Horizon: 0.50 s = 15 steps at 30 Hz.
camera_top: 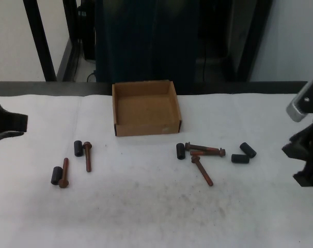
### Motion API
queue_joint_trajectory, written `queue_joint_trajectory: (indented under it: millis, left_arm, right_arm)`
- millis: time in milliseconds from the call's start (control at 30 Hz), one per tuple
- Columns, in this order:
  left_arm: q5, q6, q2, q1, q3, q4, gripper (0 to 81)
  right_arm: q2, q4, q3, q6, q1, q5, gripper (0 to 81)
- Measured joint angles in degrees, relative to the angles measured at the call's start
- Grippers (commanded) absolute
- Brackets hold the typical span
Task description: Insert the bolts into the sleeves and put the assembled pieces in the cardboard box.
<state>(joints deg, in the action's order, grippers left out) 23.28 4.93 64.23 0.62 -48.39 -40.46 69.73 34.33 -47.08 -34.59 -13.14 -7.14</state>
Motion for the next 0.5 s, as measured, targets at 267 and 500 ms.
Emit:
queue_joint_trajectory:
  millis: [267, 500]
  left_arm:
    - [0.1, 9.72, 8.37, 0.0, -0.04, 2.38, 27.8]
    - [0.1, 15.24, 11.29, 0.0, -0.04, 7.37, 47.2]
  right_arm:
    - [9.45, -6.36, -4.46, -6.45, 0.0, 5.39, 33.2]
    - [17.41, -6.5, -8.44, -5.69, 0.0, 5.94, 33.2]
